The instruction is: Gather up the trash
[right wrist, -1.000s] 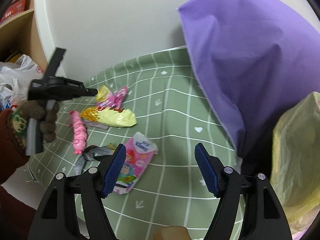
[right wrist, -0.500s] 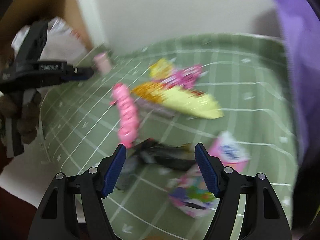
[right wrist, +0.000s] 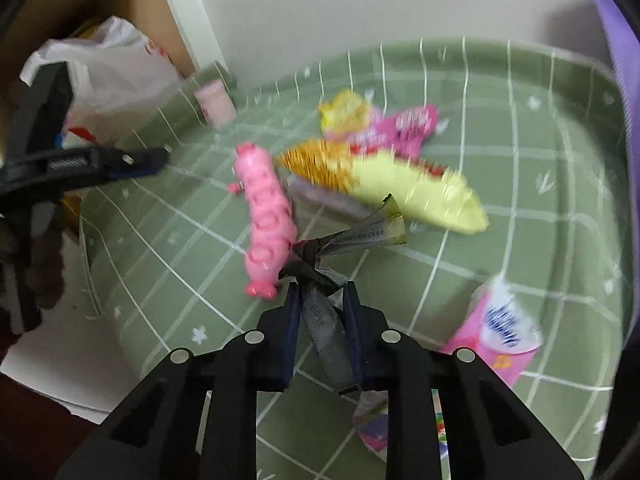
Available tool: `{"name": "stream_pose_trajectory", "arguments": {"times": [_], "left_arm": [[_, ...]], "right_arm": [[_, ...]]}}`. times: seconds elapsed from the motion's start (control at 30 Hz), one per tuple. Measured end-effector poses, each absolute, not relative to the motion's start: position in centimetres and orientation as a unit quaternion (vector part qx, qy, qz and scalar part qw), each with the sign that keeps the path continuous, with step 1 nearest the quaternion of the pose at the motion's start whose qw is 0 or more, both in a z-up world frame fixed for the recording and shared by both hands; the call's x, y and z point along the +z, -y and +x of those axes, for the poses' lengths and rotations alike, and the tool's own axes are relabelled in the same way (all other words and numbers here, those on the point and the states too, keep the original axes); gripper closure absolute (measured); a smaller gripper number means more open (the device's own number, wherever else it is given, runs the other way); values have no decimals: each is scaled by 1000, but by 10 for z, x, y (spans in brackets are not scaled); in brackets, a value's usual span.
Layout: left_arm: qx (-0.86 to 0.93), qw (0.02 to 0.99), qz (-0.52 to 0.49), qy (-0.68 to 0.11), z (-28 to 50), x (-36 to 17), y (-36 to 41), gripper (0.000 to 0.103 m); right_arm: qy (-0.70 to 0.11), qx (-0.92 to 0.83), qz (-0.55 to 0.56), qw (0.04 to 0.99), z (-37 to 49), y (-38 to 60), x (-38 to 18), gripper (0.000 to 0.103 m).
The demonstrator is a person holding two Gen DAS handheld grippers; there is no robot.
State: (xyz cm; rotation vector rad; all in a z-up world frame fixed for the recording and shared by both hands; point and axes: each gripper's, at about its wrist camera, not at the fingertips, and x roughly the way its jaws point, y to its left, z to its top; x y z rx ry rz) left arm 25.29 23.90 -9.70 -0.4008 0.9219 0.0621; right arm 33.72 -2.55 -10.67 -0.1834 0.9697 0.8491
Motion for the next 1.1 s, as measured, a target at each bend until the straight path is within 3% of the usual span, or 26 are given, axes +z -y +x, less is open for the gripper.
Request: {"name": "stream_pose_trajectory", "arguments": {"times": [0.13, 0.27, 0.37, 0.5, 0.87, 0.93, 0.97, 1.0, 1.1], "left_arm": [[-6, 886, -171, -430, 270, -89, -220, 68], [-75, 888, -150, -428, 298, -86, -195, 58], [-97, 872, -179, -445, 329, -95, -185, 55], [-73, 858, -237, -451, 365, -116, -180, 42], [5, 841, -182, -509, 433, -151, -140, 42], [22, 841, -183, -509, 437, -150, -140, 48], [26, 840, -195, -506, 438, -150, -144, 63], [29, 837, -209, -505, 439, -149, -150, 84], [34, 834, -223, -504, 436, -147, -164, 99]], "right_arm": [[-409, 383, -67, 826, 334, 44, -70, 82], [-386, 347, -57, 853, 335, 72, -48, 82], [-388, 315, -53, 865, 337, 94, -47, 82], [-390, 281, -39, 876, 337, 121, -48, 82], [-403, 234, -32, 884, 340, 168, -56, 82], [-404, 230, -35, 885, 337, 172, -58, 82], [-404, 229, -36, 885, 337, 173, -58, 82], [-403, 228, -37, 885, 336, 174, -58, 82], [-400, 226, -35, 888, 335, 178, -56, 82]]}}
